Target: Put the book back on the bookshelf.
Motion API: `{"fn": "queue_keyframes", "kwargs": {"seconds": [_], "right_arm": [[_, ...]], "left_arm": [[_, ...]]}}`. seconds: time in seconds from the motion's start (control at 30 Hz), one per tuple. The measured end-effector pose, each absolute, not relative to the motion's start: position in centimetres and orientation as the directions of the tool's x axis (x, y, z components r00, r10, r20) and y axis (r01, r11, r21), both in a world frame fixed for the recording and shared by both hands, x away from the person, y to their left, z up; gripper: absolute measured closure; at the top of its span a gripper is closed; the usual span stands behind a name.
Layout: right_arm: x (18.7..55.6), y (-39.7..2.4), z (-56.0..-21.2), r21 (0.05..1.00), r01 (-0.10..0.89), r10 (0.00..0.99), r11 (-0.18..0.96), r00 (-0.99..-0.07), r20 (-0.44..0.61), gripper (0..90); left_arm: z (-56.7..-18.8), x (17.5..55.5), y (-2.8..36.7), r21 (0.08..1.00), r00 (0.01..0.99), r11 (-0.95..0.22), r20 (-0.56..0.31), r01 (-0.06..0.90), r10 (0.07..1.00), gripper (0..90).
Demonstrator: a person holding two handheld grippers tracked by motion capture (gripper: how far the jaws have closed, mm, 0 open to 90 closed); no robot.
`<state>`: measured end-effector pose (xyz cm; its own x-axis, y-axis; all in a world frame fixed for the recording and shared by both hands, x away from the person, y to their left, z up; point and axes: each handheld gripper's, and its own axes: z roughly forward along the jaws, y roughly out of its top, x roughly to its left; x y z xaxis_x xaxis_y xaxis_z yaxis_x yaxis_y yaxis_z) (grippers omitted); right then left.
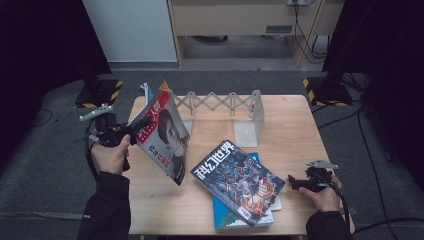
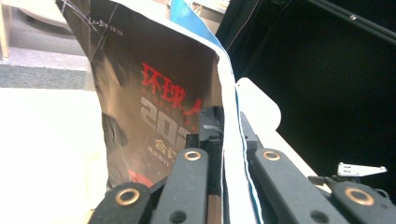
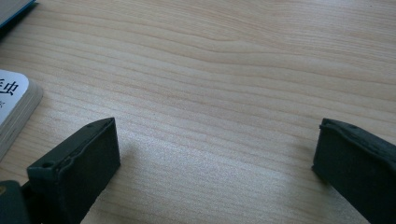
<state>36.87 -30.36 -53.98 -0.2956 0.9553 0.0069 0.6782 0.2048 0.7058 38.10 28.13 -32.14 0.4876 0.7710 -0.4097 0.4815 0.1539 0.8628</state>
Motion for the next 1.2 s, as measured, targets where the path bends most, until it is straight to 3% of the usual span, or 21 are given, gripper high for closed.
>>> {"fn": "queue_keyframes", "kwargs": {"seconds": [1.03, 1.2], "right_arm": [[36.9, -30.3, -54.0, 0.705, 0.679, 0.956, 0.203, -0.294, 0.009, 0.8], [36.9, -30.3, -54.0, 0.705, 0.679, 0.956, 0.203, -0.295, 0.008, 0.8]], "left_arm": [[-34.3, 42.9, 26.1, 0.921, 0.294, 0.083, -0.206, 0.380, 0.933, 86.3], [-34.4, 43.7, 26.0, 0.925, 0.267, 0.098, -0.206, 0.367, 0.941, 86.3]]}}
